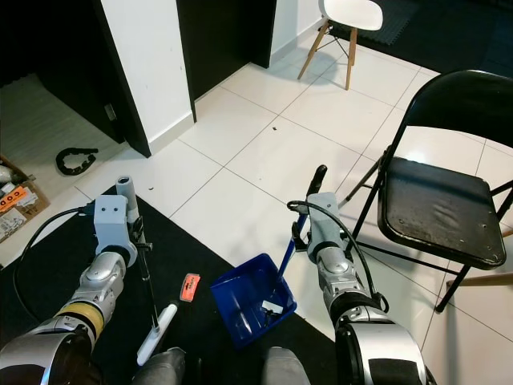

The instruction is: Sweep floor

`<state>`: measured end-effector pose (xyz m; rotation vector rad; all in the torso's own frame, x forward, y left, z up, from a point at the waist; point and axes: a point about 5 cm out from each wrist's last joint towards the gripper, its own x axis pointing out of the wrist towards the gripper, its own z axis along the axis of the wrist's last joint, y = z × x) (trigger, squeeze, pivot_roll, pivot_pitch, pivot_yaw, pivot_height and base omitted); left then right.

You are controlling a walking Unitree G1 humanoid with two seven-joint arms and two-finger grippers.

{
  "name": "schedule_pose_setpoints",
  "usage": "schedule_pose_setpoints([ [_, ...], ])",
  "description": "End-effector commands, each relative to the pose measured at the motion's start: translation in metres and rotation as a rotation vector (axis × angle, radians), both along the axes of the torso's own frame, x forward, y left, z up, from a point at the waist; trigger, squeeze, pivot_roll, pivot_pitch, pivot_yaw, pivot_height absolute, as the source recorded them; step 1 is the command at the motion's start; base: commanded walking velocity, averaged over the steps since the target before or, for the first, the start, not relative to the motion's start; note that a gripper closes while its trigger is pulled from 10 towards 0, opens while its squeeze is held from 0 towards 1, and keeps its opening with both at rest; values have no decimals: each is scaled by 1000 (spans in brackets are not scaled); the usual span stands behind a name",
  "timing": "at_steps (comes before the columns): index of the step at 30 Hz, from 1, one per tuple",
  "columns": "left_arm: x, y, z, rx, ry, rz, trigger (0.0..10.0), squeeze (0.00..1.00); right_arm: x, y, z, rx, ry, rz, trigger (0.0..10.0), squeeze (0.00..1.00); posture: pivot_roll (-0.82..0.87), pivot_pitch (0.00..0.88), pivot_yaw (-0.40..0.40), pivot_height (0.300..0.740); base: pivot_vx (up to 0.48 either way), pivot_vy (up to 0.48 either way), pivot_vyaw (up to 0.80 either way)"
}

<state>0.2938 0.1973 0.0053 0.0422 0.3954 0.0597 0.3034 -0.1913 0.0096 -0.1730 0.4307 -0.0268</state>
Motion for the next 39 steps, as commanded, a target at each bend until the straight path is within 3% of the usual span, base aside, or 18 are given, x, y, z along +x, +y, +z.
schedule_pose_setpoints([
  [1, -11, -4, -15, -23, 86, 4, 10000, 0, 2, -4, 2, -16, 3, -13, 10000, 0, -32, 38, -38, 740, 0, 0, 0],
  [8, -8, -8, -13, -32, 82, 0, 10000, 0, 4, -7, 5, -7, -2, -19, 10000, 0, -53, 48, -22, 740, 0, 0, 0],
  [29, -3, -11, -9, -32, 77, 9, 10000, 0, 7, -24, 9, 162, -8, -180, 10000, 0, -56, 51, -42, 740, 0, 0, 0],
  [39, -4, -10, -10, -29, 80, 11, 10000, 0, 8, -23, 9, 136, 6, -165, 10000, 0, -57, 39, -38, 740, 0, 0, 0],
])
